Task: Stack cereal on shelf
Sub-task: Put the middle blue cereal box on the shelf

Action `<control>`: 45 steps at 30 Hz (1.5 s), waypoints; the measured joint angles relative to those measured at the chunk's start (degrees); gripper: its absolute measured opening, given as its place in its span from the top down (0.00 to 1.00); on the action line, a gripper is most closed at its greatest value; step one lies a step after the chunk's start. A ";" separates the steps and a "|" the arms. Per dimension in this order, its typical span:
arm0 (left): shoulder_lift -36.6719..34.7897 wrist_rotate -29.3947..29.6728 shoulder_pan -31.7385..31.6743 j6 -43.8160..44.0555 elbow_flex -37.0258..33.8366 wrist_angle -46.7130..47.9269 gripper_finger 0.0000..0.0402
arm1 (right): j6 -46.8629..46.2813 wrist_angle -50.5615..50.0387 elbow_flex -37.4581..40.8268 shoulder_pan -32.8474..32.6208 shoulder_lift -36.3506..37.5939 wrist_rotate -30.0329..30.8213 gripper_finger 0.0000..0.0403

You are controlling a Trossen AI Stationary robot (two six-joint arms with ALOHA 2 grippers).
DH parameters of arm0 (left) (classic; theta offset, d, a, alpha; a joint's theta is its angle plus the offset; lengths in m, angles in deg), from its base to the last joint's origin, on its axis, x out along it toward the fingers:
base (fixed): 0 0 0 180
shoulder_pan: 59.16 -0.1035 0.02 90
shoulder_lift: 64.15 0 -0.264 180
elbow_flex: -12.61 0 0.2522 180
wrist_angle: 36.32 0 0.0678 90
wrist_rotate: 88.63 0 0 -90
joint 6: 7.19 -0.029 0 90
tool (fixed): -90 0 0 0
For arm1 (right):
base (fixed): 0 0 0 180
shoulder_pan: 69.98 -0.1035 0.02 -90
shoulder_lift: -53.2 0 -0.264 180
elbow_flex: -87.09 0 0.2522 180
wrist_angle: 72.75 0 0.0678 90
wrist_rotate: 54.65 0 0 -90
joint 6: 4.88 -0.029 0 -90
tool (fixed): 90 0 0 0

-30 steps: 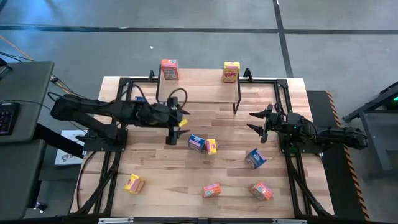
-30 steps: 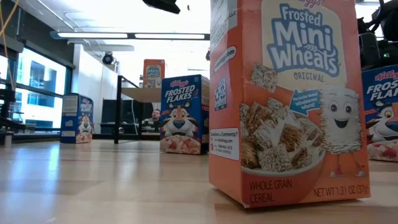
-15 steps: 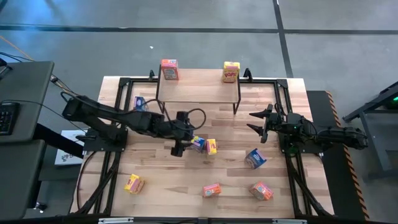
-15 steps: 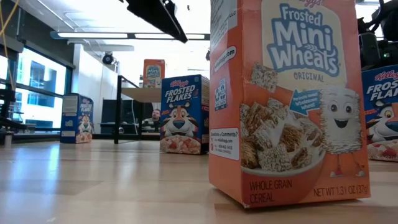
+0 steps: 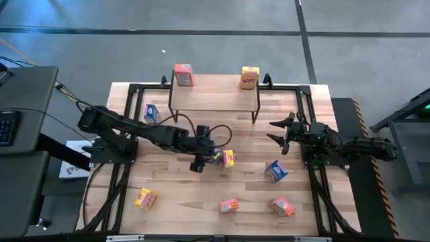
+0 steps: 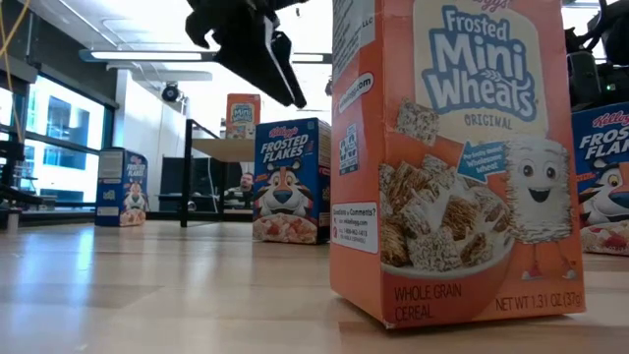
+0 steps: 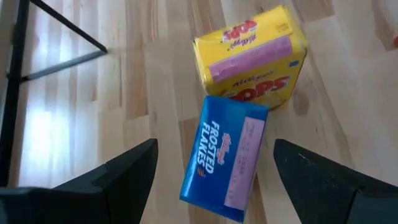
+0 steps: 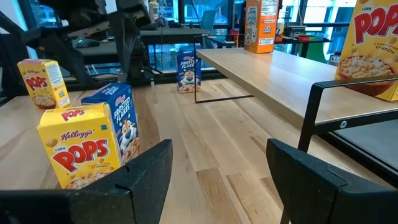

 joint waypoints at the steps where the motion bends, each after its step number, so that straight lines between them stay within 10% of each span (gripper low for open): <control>1: 0.51 -0.02 0.00 0.02 0.00 0.32 0.22 | -0.01 0.02 0.00 0.01 -0.01 0.00 0.37; 25: 5.85 -3.04 -1.25 1.15 0.00 2.26 0.23 | 0.00 0.00 0.00 0.00 -0.02 0.00 0.37; 45: 5.85 -3.04 -1.25 0.61 0.00 3.68 0.50 | -0.02 0.00 0.00 0.00 -0.04 0.00 0.37</control>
